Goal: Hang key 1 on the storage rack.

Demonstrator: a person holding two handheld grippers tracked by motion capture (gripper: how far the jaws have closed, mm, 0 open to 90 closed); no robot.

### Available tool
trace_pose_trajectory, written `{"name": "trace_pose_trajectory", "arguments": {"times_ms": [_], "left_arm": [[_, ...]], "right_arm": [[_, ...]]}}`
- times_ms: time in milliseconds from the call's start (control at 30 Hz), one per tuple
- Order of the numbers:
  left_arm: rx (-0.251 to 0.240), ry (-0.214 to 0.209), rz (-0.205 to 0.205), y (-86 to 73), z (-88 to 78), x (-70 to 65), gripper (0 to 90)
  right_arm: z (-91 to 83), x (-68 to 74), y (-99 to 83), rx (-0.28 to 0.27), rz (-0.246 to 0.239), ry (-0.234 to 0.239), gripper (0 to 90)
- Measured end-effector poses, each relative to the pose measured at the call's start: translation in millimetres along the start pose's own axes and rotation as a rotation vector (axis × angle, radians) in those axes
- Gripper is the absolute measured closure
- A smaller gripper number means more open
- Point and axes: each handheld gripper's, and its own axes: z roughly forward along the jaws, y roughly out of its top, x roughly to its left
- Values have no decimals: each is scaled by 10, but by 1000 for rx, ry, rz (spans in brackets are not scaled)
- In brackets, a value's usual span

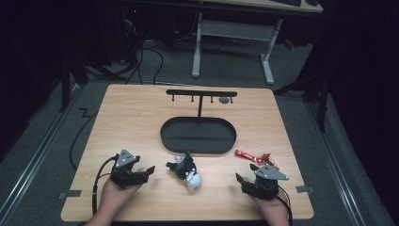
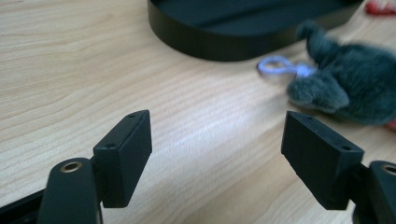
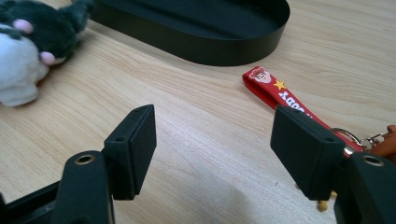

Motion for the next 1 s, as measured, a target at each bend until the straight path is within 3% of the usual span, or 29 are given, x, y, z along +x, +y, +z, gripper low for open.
{"name": "trace_pose_trajectory", "arguments": {"times_ms": [200,233,533,667,833,900,1000], "left_arm": [[-26,-8,5,33,0,-9,262],[-33,-24,6,28,4,-12,261],[-34,-55,41,-19,-40,-42,245],[-28,-43,71,-46,-52,-42,248],[-20,-27,76,-82,-60,-45,226],[-25,-8,94,-90,-68,-59,199],[-30,-1,88,-75,-65,-65,173]], "right_arm": [[5,-43,-25,6,4,7,291],[0,-59,-26,1,11,10,291],[-12,-67,12,-21,42,44,296],[2,-50,46,-18,32,39,313],[52,-50,75,16,39,58,356],[67,-53,93,34,24,45,346],[65,-49,104,33,10,41,325]]}}
